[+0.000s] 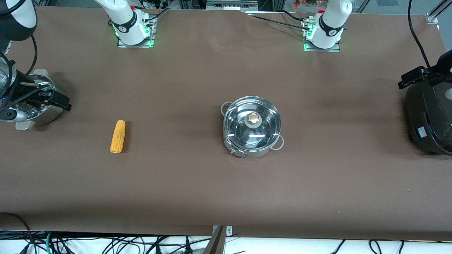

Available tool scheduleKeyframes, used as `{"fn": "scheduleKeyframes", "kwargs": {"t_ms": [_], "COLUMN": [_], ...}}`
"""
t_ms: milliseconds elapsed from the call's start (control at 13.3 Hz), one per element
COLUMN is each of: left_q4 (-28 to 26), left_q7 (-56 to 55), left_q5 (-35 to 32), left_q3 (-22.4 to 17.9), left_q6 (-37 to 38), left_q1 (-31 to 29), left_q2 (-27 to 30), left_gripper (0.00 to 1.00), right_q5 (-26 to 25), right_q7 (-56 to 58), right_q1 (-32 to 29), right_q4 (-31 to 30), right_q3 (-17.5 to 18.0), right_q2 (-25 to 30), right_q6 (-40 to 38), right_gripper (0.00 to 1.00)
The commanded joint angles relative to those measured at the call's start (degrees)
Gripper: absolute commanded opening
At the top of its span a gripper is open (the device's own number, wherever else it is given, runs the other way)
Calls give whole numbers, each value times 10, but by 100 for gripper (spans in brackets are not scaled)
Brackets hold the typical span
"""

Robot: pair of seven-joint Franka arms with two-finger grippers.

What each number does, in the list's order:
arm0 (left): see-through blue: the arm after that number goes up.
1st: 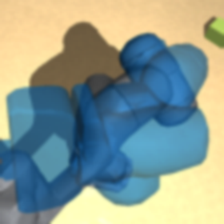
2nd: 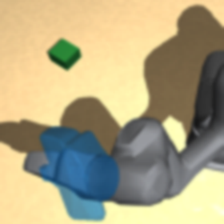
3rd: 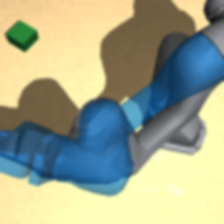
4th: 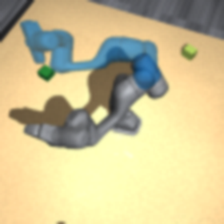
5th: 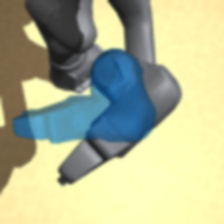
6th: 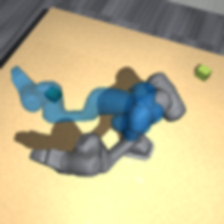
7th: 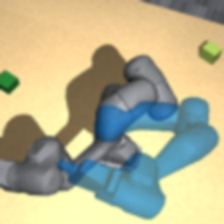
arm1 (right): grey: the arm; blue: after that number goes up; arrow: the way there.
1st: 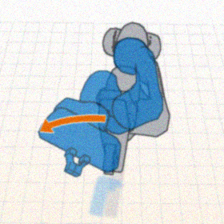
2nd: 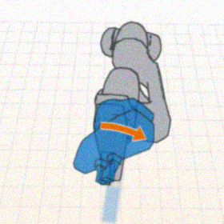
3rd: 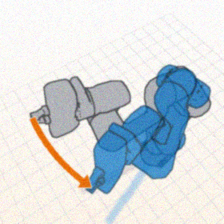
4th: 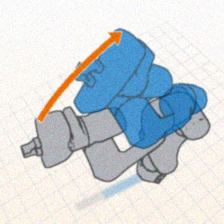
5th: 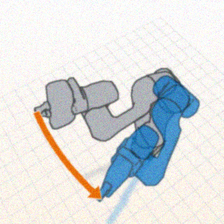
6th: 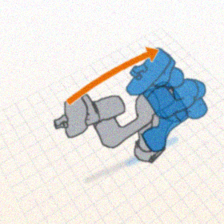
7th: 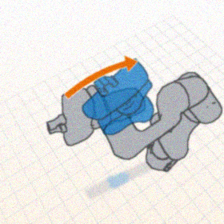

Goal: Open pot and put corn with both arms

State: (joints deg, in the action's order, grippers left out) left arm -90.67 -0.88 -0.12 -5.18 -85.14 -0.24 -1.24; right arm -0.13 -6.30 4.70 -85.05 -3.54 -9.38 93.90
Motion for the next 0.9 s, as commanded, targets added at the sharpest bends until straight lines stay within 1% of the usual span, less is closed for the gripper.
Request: {"fn": "scheduleKeyframes", "kwargs": {"t_ms": [0, 150, 825], "left_q4": [12, 13, 13], "left_q7": [7, 7, 7], "left_q5": [-5, -5, -5], "left_q3": [1, 1, 1], "left_q6": [6, 6, 6], "left_q1": [-1, -1, -1], "left_q2": [-3, -3, -3], "left_gripper": [100, 100, 100], "right_q5": [-7, -14, -15], "right_q7": [7, 6, 3], "right_q1": [-3, 0, 2], "right_q4": [7, 7, 7], "right_q3": [2, 4, 6], "right_q2": [2, 1, 2], "right_q6": [-4, -4, -6], "right_gripper": [100, 100, 100]}}
